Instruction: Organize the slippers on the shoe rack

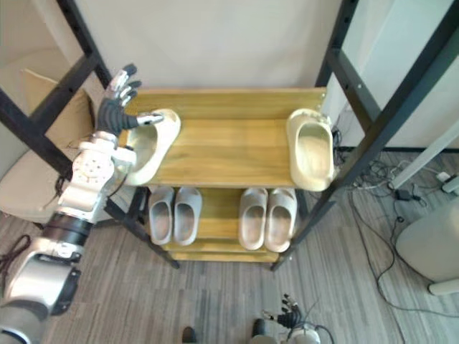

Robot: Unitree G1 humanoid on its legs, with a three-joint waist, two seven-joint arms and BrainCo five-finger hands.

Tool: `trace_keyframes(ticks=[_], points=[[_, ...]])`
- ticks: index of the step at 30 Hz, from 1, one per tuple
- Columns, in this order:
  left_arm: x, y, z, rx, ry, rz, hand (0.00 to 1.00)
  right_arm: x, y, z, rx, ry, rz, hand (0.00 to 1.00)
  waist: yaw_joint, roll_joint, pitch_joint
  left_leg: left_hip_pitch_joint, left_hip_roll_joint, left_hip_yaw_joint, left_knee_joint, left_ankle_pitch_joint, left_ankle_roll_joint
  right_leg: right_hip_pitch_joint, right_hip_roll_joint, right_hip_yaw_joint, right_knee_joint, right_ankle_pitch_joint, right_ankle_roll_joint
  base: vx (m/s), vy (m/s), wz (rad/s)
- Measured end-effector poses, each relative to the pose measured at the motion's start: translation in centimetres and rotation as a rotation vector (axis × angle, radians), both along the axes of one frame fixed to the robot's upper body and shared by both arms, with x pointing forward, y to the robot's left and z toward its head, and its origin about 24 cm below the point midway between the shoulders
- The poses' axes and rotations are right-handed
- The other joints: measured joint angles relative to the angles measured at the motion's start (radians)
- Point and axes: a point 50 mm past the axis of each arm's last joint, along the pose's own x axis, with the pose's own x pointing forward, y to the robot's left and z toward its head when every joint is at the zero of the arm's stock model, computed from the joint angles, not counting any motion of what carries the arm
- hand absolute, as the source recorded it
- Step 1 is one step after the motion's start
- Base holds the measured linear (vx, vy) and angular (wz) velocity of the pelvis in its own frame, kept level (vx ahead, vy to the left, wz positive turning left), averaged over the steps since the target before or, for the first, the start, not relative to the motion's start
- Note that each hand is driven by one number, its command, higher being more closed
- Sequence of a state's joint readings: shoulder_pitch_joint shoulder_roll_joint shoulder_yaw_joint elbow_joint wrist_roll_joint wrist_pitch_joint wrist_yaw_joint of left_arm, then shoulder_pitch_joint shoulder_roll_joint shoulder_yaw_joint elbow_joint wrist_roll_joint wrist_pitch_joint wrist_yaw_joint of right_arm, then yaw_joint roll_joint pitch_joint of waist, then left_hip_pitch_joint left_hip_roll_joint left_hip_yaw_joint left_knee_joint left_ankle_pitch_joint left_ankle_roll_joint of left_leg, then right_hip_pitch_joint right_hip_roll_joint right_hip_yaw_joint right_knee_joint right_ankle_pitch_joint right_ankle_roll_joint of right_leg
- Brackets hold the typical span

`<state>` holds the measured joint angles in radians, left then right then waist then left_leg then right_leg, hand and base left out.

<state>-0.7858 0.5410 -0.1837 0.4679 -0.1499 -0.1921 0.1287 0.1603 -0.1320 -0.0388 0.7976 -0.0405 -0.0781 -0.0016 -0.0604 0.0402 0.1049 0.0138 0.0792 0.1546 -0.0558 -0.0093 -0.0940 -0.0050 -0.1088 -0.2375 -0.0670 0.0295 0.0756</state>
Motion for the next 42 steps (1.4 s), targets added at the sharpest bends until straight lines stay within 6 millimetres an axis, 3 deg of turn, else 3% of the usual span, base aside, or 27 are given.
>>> trace_keyframes(ticks=[3, 13, 27, 42], points=[[0.2, 1.0, 1.0, 0.056, -0.015, 0.044, 0.00, 0.4, -0.1, 0.2, -0.004, -0.011, 0.004, 0.00, -0.002, 0.009, 0.011, -0.032, 0.000, 0.002, 0.007, 0.000, 0.000, -0.031, 0.000, 0.005, 0.008, 0.001, -0.002, 0.00, -0.002, -0.01], [0.4, 3.7, 0.6, 0.188, 0.045, 0.167, 0.00, 0.9, -0.8, 0.5, -0.026, -0.023, 0.011, 0.00, 0.000, 0.039, 0.032, -0.049, 0.000, 0.005, 0.015, 0.000, 0.000, -0.057, -0.001, 0.027, 0.023, 0.002, -0.005, 0.00, -0.005, -0.04], [-0.3, 6.4, 2.2, 0.274, 0.015, 0.262, 0.00, 1.0, -0.8, 0.5, -0.027, -0.031, 0.014, 0.00, 0.003, 0.042, 0.037, -0.048, 0.003, -0.003, 0.024, 0.000, 0.000, -0.062, -0.002, 0.029, 0.043, 0.000, -0.007, -0.02, -0.003, -0.01], [-0.1, 6.5, 2.4, 0.347, 0.020, 0.301, 0.00, 1.6, -0.8, 1.0, -0.028, -0.060, 0.020, 0.00, 0.000, 0.039, 0.069, -0.069, 0.004, -0.002, 0.022, 0.000, 0.000, -0.086, -0.001, 0.030, 0.044, 0.000, -0.007, 0.00, 0.000, 0.00]])
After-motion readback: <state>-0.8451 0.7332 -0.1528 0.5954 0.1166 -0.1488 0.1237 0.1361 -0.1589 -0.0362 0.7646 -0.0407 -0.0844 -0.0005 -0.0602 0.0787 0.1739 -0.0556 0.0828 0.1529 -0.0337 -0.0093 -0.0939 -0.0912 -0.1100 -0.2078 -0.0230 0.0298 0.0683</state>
